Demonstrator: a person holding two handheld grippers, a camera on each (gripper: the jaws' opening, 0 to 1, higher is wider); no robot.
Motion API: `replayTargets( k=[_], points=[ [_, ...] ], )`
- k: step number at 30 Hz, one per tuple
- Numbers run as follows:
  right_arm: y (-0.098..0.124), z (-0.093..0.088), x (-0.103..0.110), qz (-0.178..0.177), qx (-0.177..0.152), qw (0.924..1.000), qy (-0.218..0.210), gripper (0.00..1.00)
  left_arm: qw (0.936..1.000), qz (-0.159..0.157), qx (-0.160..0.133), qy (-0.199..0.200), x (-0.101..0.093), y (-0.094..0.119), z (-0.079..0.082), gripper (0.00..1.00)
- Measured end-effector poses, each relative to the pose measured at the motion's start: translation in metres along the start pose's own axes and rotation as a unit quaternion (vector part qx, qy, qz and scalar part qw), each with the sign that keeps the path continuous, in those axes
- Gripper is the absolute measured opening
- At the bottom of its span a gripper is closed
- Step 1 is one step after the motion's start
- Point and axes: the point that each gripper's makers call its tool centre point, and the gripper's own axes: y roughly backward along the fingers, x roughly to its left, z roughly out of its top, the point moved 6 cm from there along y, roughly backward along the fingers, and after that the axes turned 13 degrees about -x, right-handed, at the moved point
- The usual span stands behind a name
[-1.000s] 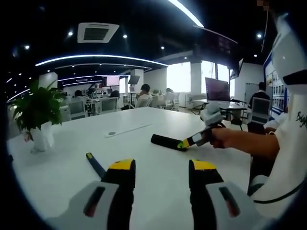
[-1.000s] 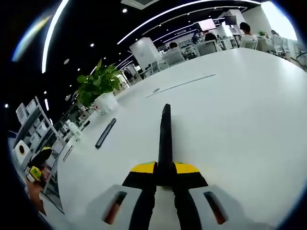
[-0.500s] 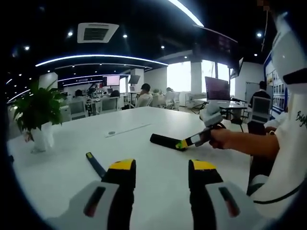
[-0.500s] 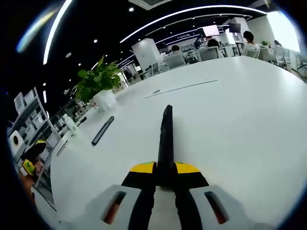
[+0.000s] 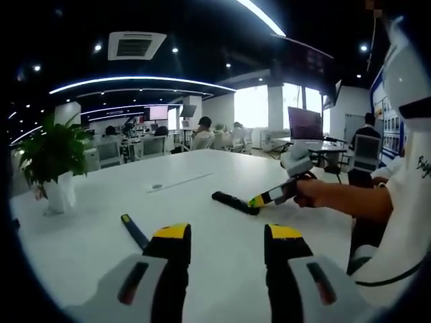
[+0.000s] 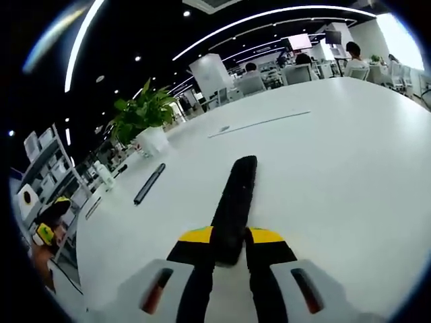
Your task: Pflip the remote and laser pointer to the front side, press the buttons, and align them neatly on the table
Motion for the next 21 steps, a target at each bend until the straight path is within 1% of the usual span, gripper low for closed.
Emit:
replayTargets(
  k=[9,14,21],
  points=[
    [0.0002,-0.0017,-0.0023,0.016,0.001,0.9998,-0.007,0.21,1.0000,0.003,0.003,0.002,0.0013,0.0016,-0.0026,0.45],
    [0.0008,-0.0026,-0.0043,0.021,-0.004,0.9998,-0.004,0.20,1.0000,0.005,0.003,0.002,0.0022,0.0019,-0.0030,0.44],
    [0.0038,-0.0023,-0.0073,0.032,-0.011,0.9992,-0.020,0.23,1.0000,0.004,0.004,0.001,0.0017,0.0017,-0.0035,0.44]
  ],
)
